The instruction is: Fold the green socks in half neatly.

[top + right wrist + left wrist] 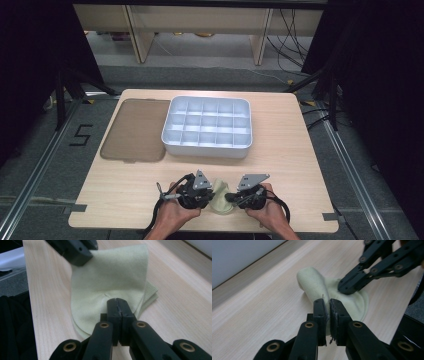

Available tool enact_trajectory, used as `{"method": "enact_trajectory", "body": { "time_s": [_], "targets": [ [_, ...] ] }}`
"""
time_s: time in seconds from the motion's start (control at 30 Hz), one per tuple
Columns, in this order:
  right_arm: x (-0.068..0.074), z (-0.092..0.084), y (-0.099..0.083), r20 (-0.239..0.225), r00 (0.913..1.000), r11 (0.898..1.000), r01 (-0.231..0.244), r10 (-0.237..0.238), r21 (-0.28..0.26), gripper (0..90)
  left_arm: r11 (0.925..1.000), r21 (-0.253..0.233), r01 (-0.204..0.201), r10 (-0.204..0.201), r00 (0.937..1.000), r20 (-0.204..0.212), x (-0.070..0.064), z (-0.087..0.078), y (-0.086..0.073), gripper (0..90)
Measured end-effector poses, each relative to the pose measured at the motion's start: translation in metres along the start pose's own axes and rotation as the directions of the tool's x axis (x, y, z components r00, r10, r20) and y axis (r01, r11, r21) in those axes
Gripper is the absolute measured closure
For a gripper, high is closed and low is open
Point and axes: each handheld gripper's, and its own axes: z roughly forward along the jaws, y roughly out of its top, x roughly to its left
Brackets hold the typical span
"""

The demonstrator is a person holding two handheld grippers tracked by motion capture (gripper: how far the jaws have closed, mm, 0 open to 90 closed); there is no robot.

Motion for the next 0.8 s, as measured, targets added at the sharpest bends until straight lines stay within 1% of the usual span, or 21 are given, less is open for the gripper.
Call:
{"method": "enact_trajectory", "body": {
  "time_s": [0.03,0.07,0.1,0.13,0.17,0.2,0.23,0.27,0.3,0.33,0.37,0.4,0.43,0.47,0.5,0.53,0.63,0.7,0.73,0.77,0.8],
  "targets": [
    [0.001,0.001,0.0,-0.006,0.9999,1.0,-0.015,0.015,0.004,90.0,1.0,0.0,0.0,0.0,1.0,0.0,0.0,0.0,0.0,82.9],
    [0.0,0.001,0.0,-0.006,0.9999,1.0,-0.008,0.008,0.002,90.0,0.9999,-0.005,-0.016,0.016,0.9998,0.009,-0.006,0.0,0.002,82.9],
    [0.0,0.001,0.0,-0.006,0.9999,1.0,-0.008,0.008,0.002,90.0,0.9999,-0.005,-0.016,0.016,0.9998,0.009,-0.006,0.0,0.002,82.8],
    [0.0,0.002,0.0,-0.008,0.9999,1.0,-0.01,0.01,0.007,90.0,0.9996,-0.011,-0.027,0.027,0.9995,0.014,-0.012,0.002,0.004,82.8],
    [0.0,0.002,0.0,-0.008,0.9999,1.0,-0.01,0.01,0.007,90.0,0.9996,-0.011,-0.027,0.027,0.9995,0.014,-0.012,0.002,0.004,82.8],
    [0.001,0.002,0.0,-0.014,0.9996,1.0,-0.026,0.026,0.011,90.0,0.9991,-0.004,-0.042,0.042,0.9991,0.011,-0.014,0.002,0.004,82.8],
    [-0.002,0.002,0.0,-0.012,0.9995,1.0,-0.029,0.029,0.003,90.0,0.9988,0.001,-0.048,0.048,0.9986,0.023,-0.018,0.005,0.004,82.8],
    [-0.003,0.001,0.0,-0.014,0.9992,0.999,-0.037,0.037,0.0,90.0,0.9983,0.001,-0.059,0.059,0.9979,0.026,-0.019,0.007,0.005,82.8],
    [-0.003,0.0,0.0,-0.017,0.9982,0.998,-0.057,0.057,-0.004,89.9,0.9984,-0.001,-0.056,0.056,0.9978,0.035,-0.02,0.008,0.005,82.7],
    [-0.007,-0.001,0.0,-0.015,0.9992,0.999,-0.037,0.037,-0.02,89.9,0.9981,0.007,-0.062,0.062,0.9977,0.029,-0.021,0.008,0.006,82.7],
    [-0.007,-0.001,0.0,-0.015,0.9992,0.999,-0.037,0.037,-0.02,89.9,0.9981,0.007,-0.062,0.062,0.9977,0.029,-0.021,0.008,0.006,82.6],
    [-0.007,-0.005,-0.001,-0.007,0.9981,0.998,-0.062,0.062,-0.02,89.9,0.9981,0.001,-0.061,0.061,0.9974,0.038,-0.021,0.01,0.006,82.6],
    [-0.011,-0.009,-0.003,0.003,0.9981,0.998,-0.062,0.062,-0.022,90.0,0.9977,0.002,-0.068,0.068,0.997,0.038,-0.022,0.01,0.007,82.7],
    [-0.011,-0.011,-0.004,0.005,0.9974,0.997,-0.072,0.072,-0.02,90.0,0.9983,0.002,-0.058,0.057,0.9977,0.036,-0.023,0.012,0.008,82.7],
    [-0.011,-0.011,-0.004,0.005,0.9974,0.997,-0.072,0.072,-0.02,90.0,0.9983,0.002,-0.058,0.057,0.9977,0.036,-0.023,0.012,0.008,82.7],
    [-0.013,-0.012,-0.006,0.017,0.9972,0.997,-0.073,0.073,-0.018,90.0,0.9978,0.009,-0.066,0.066,0.9975,0.025,-0.025,0.012,0.009,82.7],
    [-0.014,-0.012,-0.005,0.016,0.9969,0.997,-0.077,0.078,-0.015,90.0,0.9975,0.003,-0.071,0.071,0.9971,0.027,-0.027,0.013,0.01,82.5],
    [-0.015,-0.01,-0.006,0.008,0.9971,0.997,-0.075,0.075,-0.007,90.0,0.9966,0.002,-0.082,0.082,0.9963,0.026,-0.03,0.014,0.011,82.5],
    [-0.016,-0.009,-0.006,0.001,0.9966,0.997,-0.082,0.082,-0.01,90.0,0.9953,0.001,-0.096,0.096,0.9948,0.033,-0.034,0.017,0.013,82.4],
    [-0.017,-0.009,-0.006,-0.005,0.9964,0.996,-0.085,0.085,-0.01,90.0,0.9937,0.008,-0.112,0.112,0.9935,0.023,-0.036,0.019,0.014,82.4],
    [-0.017,-0.009,-0.006,-0.005,0.9964,0.996,-0.085,0.085,-0.01,90.0,0.9937,0.008,-0.112,0.112,0.9935,0.023,-0.036,0.019,0.014,82.3]
  ]
}}
